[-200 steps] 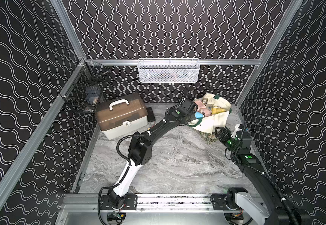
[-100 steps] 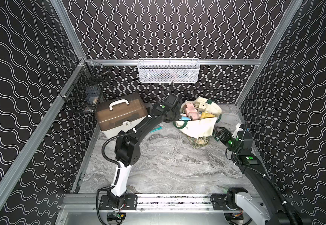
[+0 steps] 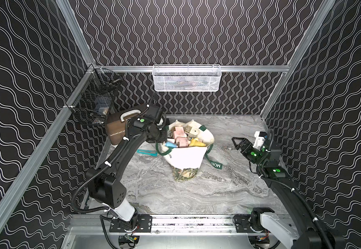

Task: Take out the pencil sharpeners from the tote bags
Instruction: Move the canvas bag to the center of the board, then adjust the canvas bag at the center of the board.

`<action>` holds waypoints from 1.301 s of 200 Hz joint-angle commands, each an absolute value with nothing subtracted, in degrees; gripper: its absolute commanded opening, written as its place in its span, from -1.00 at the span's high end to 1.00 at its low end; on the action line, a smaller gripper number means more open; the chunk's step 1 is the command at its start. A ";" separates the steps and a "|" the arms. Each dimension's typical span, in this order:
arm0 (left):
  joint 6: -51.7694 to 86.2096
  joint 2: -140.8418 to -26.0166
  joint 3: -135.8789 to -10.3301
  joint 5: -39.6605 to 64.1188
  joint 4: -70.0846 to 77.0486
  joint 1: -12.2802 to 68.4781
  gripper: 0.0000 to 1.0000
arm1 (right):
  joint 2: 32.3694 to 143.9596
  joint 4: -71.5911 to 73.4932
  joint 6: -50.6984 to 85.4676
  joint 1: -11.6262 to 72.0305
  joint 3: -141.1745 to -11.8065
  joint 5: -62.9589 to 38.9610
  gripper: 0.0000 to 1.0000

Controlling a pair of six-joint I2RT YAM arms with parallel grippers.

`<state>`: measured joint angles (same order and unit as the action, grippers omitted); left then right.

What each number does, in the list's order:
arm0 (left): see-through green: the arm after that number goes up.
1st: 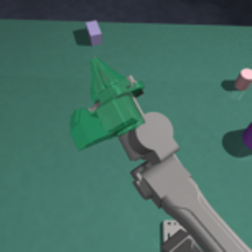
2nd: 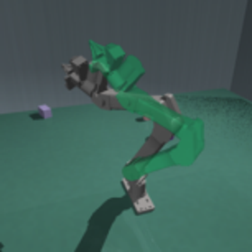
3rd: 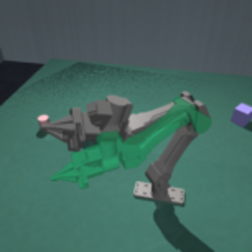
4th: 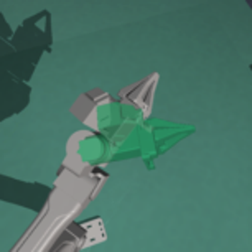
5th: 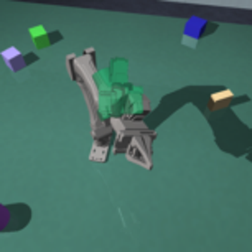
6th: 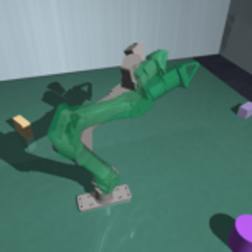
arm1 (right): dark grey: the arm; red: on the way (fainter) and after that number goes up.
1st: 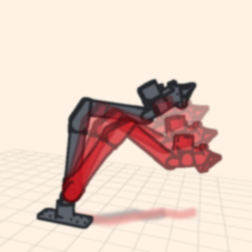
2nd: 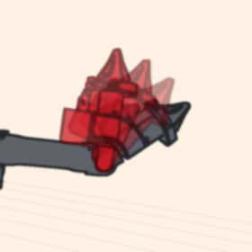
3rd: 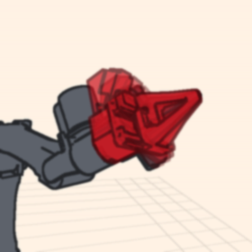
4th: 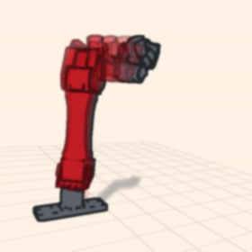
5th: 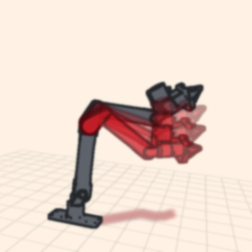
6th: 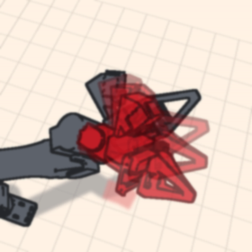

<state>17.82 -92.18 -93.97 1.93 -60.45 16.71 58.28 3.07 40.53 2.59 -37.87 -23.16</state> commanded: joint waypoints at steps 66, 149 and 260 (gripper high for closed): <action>14.32 -93.61 -92.62 2.26 -55.06 14.26 1.00 | 81.35 8.10 41.65 17.85 -50.53 -24.56 -0.80; 14.85 -93.78 -90.86 0.49 -53.43 11.45 1.00 | 98.16 1.34 37.66 19.44 -63.10 -28.46 -0.11; 17.07 -100.01 -104.41 2.08 -51.97 8.61 1.00 | 86.96 5.38 41.50 36.04 -51.02 -27.98 1.00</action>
